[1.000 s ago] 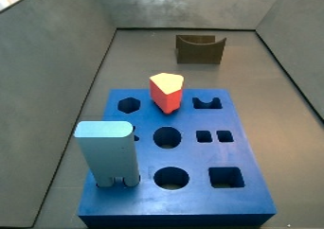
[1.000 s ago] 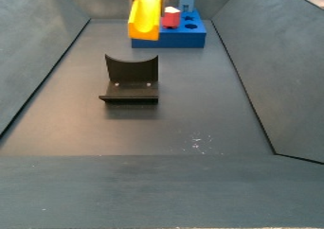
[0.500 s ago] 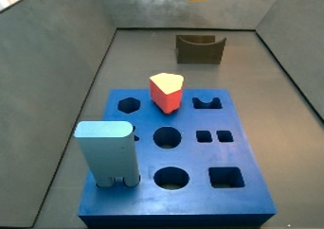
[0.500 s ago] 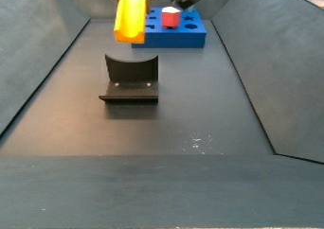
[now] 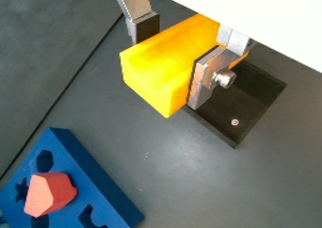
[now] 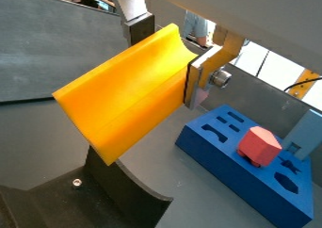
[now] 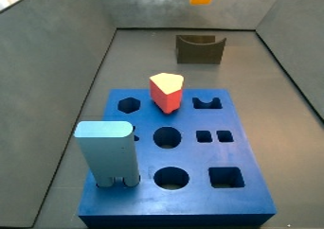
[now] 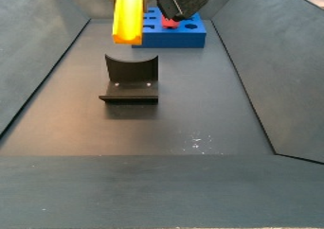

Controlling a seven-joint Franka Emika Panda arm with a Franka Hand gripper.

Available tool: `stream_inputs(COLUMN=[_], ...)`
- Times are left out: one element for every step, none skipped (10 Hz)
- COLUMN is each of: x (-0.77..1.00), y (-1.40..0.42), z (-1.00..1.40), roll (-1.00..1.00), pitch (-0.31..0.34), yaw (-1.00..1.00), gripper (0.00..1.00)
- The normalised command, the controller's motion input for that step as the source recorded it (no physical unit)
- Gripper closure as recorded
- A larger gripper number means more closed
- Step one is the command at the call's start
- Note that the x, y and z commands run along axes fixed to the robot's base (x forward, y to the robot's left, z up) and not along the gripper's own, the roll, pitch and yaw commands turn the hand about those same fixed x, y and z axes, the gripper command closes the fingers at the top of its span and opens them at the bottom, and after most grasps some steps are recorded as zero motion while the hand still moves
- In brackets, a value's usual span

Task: Pick up the arch object. Move up. Place the arch object on the fixture. Regrasp the arch object. Move to above the board. Insert the arch object.
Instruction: Place the arch object on the fixture.

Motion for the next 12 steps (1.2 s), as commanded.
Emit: stream_inputs(x=[0.13, 0.14, 0.15, 0.16, 0.17, 0.17, 0.18, 0.17, 0.13, 0.11, 0.08, 0.07], y=[0.14, 0.14, 0.14, 0.14, 0.14, 0.15, 0.14, 0.13, 0.1, 0.08, 0.08, 0.08], z=[-1.0, -1.0, -1.0, -1.0, -1.0, -1.0, -1.0, -0.92, -0.65, -0.47, -0.32, -0.29], roll=[-1.0, -1.0, -0.84, -0.75, -0.54, -0.38, -0.26, -0.2, -0.19, -0.18, -0.15, -0.15], pitch=[0.126, 0.169, 0.199, 0.196, 0.166, 0.141, 0.111, 0.076, 0.037, 0.013, -0.012, -0.023], yaw=[0.04, 0.0, -0.05, -0.08, -0.13, -0.16, -0.17, -0.18, -0.18, -0.17, -0.14, -0.13], gripper=[1.0, 1.0, 1.0, 1.0, 1.0, 1.0, 1.0, 1.0, 1.0, 1.0, 1.0, 1.0])
